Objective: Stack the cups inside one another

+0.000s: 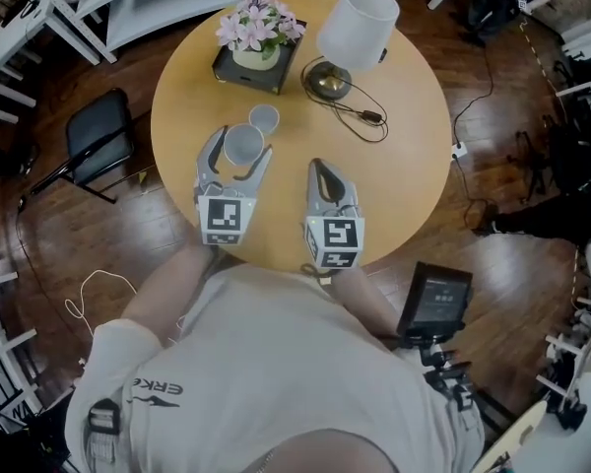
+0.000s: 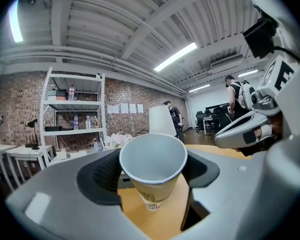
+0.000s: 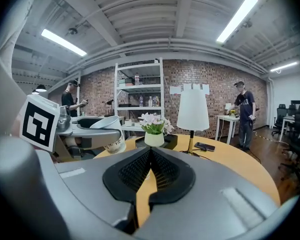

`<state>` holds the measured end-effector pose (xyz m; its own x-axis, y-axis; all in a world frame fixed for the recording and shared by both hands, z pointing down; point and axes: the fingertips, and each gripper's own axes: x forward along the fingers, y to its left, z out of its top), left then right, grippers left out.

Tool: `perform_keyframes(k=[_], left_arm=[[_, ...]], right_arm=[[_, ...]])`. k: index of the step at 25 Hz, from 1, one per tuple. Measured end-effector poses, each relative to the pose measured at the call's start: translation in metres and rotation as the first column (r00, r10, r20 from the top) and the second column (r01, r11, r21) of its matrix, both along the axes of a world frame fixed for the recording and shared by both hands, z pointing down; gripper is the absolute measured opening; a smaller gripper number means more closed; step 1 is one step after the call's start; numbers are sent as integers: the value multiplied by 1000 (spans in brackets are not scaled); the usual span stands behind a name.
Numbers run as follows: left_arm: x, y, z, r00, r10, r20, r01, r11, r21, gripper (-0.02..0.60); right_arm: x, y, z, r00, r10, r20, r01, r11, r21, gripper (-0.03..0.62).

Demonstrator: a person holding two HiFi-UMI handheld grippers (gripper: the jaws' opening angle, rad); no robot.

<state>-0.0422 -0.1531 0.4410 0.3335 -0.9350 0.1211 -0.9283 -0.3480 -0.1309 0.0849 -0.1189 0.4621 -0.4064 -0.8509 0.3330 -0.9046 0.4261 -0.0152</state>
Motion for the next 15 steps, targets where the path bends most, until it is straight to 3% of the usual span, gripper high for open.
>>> perform_keyframes(k=[15], left_arm=[[-32, -21, -65, 999, -32, -20, 35, 989, 145, 357]], right_arm=[[-25, -15, -48, 1000, -25, -15, 26, 994, 105, 14]])
